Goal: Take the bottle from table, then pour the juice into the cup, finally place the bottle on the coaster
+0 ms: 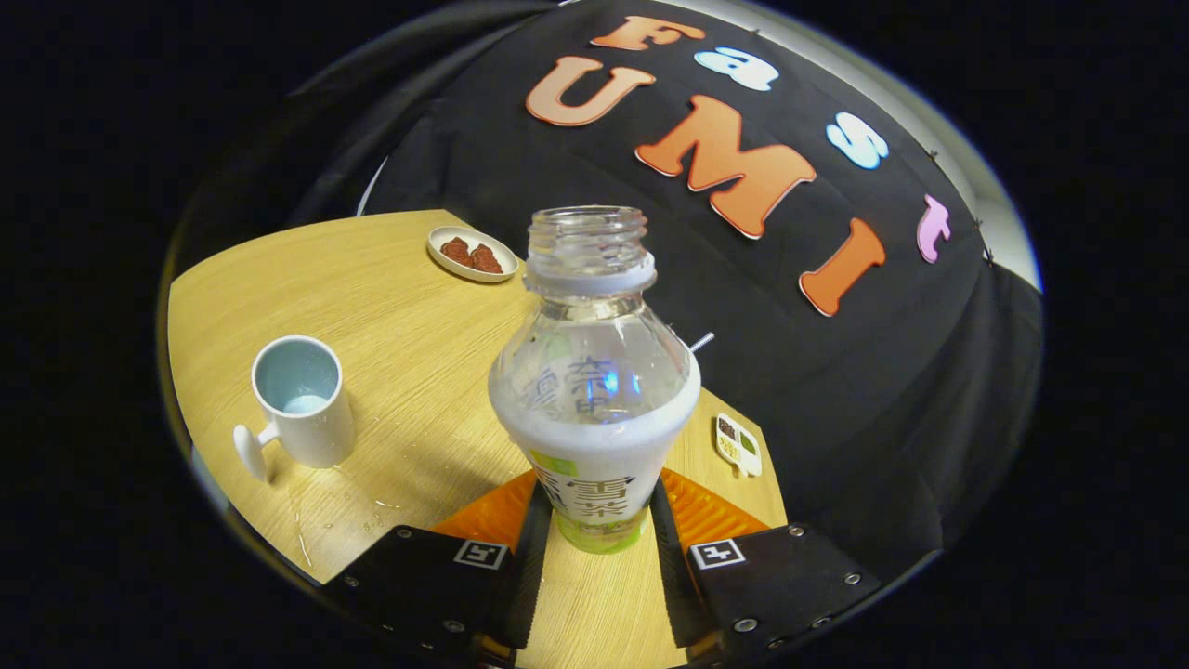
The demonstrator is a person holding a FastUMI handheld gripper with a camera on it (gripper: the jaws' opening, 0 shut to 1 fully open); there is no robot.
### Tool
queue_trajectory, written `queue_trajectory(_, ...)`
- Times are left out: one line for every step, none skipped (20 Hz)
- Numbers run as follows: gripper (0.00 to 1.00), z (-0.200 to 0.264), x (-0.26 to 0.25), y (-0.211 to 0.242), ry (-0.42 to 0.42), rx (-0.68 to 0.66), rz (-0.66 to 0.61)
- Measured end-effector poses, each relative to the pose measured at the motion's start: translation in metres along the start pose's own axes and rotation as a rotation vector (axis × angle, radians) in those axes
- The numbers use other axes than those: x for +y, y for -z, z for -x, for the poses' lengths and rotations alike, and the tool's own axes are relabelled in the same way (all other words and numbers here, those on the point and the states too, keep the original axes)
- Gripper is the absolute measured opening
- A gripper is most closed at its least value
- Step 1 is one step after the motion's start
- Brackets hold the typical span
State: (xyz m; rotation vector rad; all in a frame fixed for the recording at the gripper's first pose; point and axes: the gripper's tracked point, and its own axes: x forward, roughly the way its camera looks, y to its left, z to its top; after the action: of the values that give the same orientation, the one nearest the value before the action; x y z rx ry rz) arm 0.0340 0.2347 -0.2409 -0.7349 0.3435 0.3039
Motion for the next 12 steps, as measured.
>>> queue_trajectory(0.57, -0.004, 0.005, -0.007, 0.000, -0.015, 0.056)
queue_trajectory(0.57, -0.006, 0.008, -0.012, 0.006, -0.027, 0.114)
queue_trajectory(0.57, -0.008, 0.011, -0.017, 0.014, -0.040, 0.165)
queue_trajectory(0.57, -0.011, 0.014, -0.023, 0.023, -0.056, 0.216)
queue_trajectory(0.57, -0.012, 0.018, -0.028, 0.031, -0.069, 0.265)
queue_trajectory(0.57, -0.015, 0.022, -0.031, 0.038, -0.082, 0.309)
queue_trajectory(0.57, -0.017, 0.026, -0.034, 0.044, -0.091, 0.350)
queue_trajectory(0.57, -0.020, 0.031, -0.034, 0.045, -0.099, 0.389)
queue_trajectory(0.57, -0.021, 0.036, -0.034, 0.039, -0.098, 0.423)
queue_trajectory(0.57, -0.023, 0.040, -0.032, 0.042, -0.093, 0.452)
queue_trajectory(0.57, -0.025, 0.042, -0.033, 0.051, -0.096, 0.487)
queue_trajectory(0.57, -0.026, 0.042, -0.036, 0.062, -0.103, 0.529)
